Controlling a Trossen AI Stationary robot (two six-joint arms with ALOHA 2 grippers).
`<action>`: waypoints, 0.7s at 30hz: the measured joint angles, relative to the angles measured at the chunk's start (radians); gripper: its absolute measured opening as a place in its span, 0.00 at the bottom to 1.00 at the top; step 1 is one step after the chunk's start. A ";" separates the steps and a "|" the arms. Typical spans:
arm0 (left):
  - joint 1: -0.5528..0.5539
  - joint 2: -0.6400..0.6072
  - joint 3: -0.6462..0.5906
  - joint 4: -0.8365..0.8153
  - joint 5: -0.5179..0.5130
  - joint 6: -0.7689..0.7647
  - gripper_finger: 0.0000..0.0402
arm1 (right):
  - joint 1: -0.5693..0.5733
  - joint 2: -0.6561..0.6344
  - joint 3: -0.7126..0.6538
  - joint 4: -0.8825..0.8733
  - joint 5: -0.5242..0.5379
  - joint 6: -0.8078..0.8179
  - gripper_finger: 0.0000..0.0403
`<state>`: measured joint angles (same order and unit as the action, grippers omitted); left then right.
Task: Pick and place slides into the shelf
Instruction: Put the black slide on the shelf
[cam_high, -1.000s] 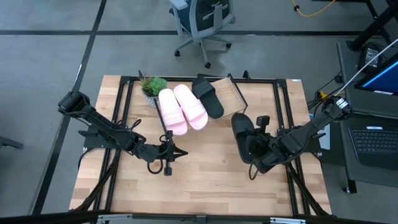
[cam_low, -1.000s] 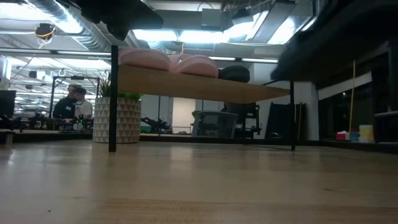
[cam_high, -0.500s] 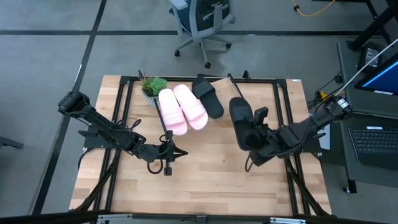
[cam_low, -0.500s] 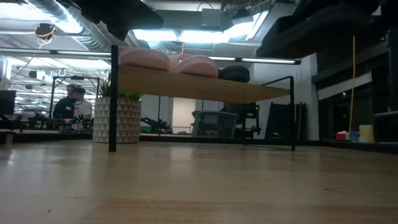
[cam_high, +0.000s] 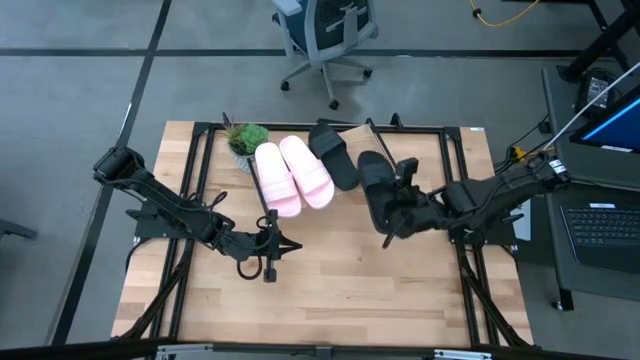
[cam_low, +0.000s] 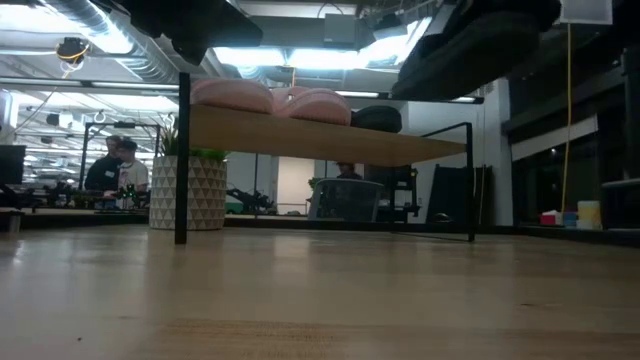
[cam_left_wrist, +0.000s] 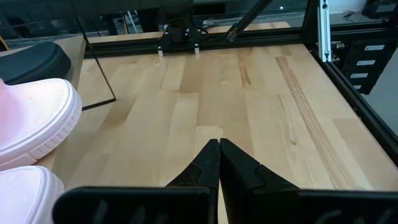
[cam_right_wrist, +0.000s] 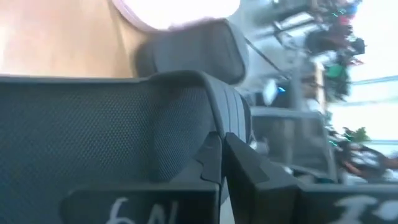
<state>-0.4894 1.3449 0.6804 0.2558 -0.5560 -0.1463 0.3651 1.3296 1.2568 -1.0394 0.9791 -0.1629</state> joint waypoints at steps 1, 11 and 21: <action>0.000 0.000 0.000 0.000 0.000 0.000 0.01 | -0.014 -0.009 0.000 0.030 -0.038 -0.027 0.02; 0.000 0.000 0.000 0.000 0.000 0.026 0.01 | -0.135 -0.097 0.000 0.163 -0.153 -0.232 0.02; 0.000 0.000 0.000 0.000 0.000 0.026 0.01 | -0.277 -0.096 0.000 0.299 -0.273 -0.461 0.02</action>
<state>-0.4896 1.3449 0.6804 0.2561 -0.5563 -0.1200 0.0884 1.2339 1.2566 -0.7404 0.7062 -0.6244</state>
